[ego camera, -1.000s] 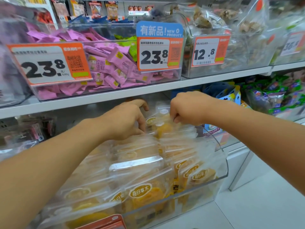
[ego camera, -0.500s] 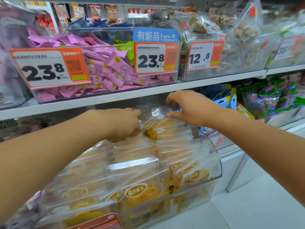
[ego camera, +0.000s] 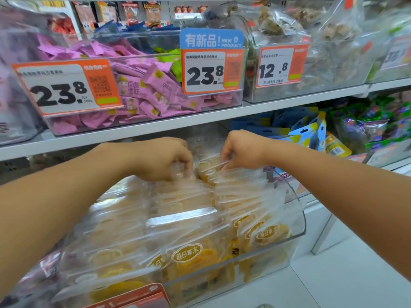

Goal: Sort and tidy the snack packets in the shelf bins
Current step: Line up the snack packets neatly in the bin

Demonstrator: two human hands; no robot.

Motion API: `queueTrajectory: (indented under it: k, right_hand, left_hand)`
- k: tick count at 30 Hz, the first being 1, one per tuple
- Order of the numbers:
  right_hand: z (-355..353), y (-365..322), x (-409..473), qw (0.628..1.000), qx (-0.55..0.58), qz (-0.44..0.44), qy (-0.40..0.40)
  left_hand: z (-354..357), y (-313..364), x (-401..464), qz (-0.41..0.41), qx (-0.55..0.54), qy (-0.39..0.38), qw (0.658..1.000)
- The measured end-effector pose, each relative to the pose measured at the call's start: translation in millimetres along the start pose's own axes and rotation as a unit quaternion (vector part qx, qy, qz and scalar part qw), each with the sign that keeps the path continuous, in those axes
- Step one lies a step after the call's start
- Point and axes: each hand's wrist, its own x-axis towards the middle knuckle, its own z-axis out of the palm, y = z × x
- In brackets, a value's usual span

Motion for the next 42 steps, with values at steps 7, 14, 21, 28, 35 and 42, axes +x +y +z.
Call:
queueTrajectory:
  k: [7, 14, 21, 28, 35, 42]
  right_hand:
    - [-11.8, 11.7, -10.9, 0.991, 0.119, 0.015, 0.065]
    - [7.6, -0.4, 3.2, 0.984, 0.086, 0.018, 0.156]
    - [-14.6, 15.3, -10.3, 0.990, -0.027, 0.040, 0.134]
    - [-9.9, 13.8, -2.7, 0.994, -0.097, 0.015, 0.044]
    - [-9.8, 15.6, -2.0, 0.996, 0.014, 0.018, 0.090]
    - [0.1, 19.6, 34.9, 0.991, -0.006, 0.079, 0.111]
  left_hand:
    - [13.1, 8.0, 10.5, -0.090, -0.159, 0.169, 0.969]
    - [4.2, 16.4, 42.5, -0.164, -0.082, 0.135, 0.974]
    - [14.6, 14.5, 42.1, -0.152, -0.111, 0.169, 0.968]
    - [22.7, 18.2, 41.1, -0.139, -0.142, 0.254, 0.947]
    - [27.2, 17.9, 43.7, -0.177, -0.226, 0.255, 0.923]
    - [33.1, 15.9, 35.4, -0.168, -0.292, 0.257, 0.906]
